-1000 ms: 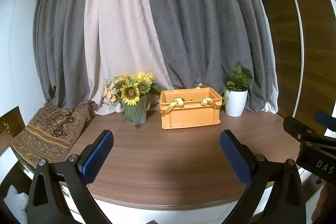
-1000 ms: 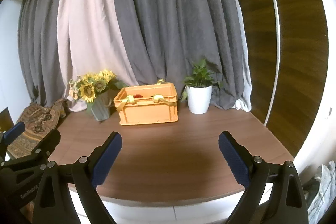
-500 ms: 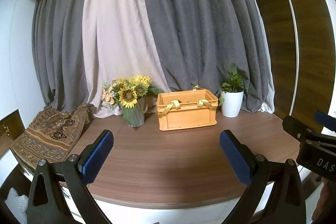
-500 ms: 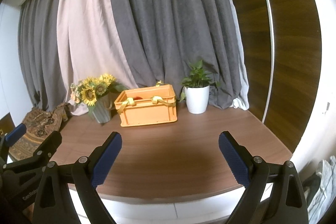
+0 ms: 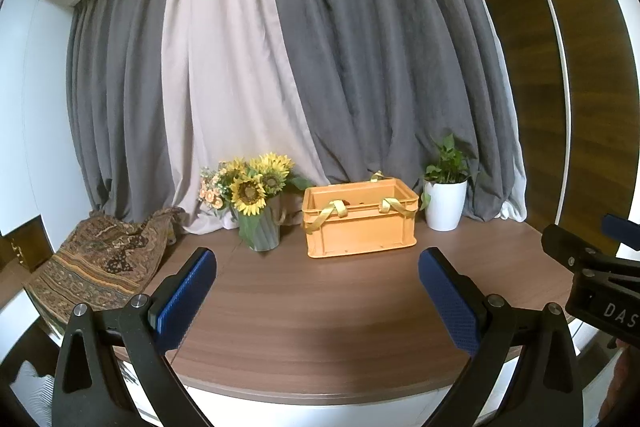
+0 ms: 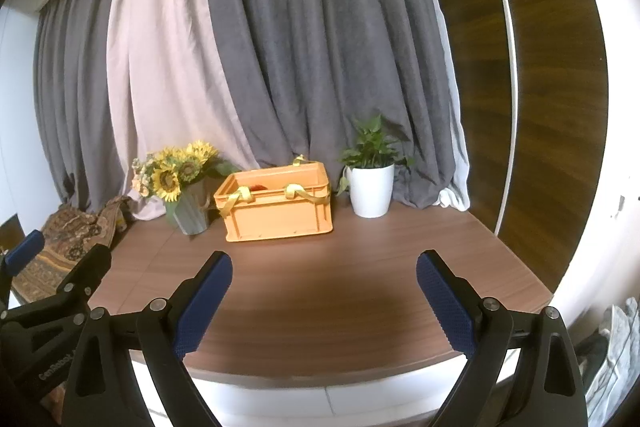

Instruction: Organize soft objects

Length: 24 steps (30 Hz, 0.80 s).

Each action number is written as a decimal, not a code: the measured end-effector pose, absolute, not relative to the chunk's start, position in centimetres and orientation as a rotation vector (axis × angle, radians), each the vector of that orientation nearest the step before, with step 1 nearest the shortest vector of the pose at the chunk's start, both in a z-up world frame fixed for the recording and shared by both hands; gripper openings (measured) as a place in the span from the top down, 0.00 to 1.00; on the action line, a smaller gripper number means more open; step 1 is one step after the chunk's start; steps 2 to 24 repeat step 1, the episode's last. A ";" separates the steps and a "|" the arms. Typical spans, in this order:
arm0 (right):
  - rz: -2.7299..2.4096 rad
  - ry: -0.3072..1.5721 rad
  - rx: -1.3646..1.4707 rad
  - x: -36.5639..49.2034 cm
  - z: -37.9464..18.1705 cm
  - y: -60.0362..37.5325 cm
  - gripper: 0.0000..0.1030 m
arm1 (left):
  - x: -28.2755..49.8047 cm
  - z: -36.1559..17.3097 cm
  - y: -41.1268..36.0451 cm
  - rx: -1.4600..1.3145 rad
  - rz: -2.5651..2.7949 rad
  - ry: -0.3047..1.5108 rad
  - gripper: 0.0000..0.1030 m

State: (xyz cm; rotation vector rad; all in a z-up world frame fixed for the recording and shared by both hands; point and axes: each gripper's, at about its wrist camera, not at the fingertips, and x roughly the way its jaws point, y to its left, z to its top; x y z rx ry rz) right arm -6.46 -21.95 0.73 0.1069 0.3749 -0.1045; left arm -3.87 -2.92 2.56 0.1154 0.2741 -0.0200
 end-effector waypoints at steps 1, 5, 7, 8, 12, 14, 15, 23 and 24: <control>-0.106 0.375 0.106 -6.4 0.8 -22.0 0.08 | -3.8 2.6 -3.0 0.117 -0.019 0.274 0.00; -0.106 0.375 0.106 -6.4 0.8 -22.0 0.08 | -3.8 2.6 -3.0 0.117 -0.019 0.274 0.00; -0.106 0.375 0.106 -6.4 0.8 -22.0 0.08 | -3.8 2.6 -3.0 0.117 -0.019 0.274 0.00; -0.106 0.375 0.106 -6.4 0.8 -22.0 0.08 | -3.8 2.6 -3.0 0.117 -0.019 0.274 0.00; -0.106 0.375 0.106 -6.4 0.8 -22.0 0.08 | -3.8 2.6 -3.0 0.117 -0.019 0.274 0.00; -0.106 0.375 0.106 -6.4 0.8 -22.0 0.08 | -3.8 2.6 -3.0 0.117 -0.019 0.274 0.00; -0.106 0.375 0.106 -6.4 0.8 -22.0 0.08 | -3.8 2.6 -3.0 0.117 -0.019 0.274 0.00; -0.106 0.375 0.106 -6.4 0.8 -22.0 0.08 | -3.8 2.6 -3.0 0.117 -0.019 0.274 0.00; -0.106 0.375 0.106 -6.4 0.8 -22.0 0.08 | -3.8 2.6 -3.0 0.117 -0.019 0.274 0.00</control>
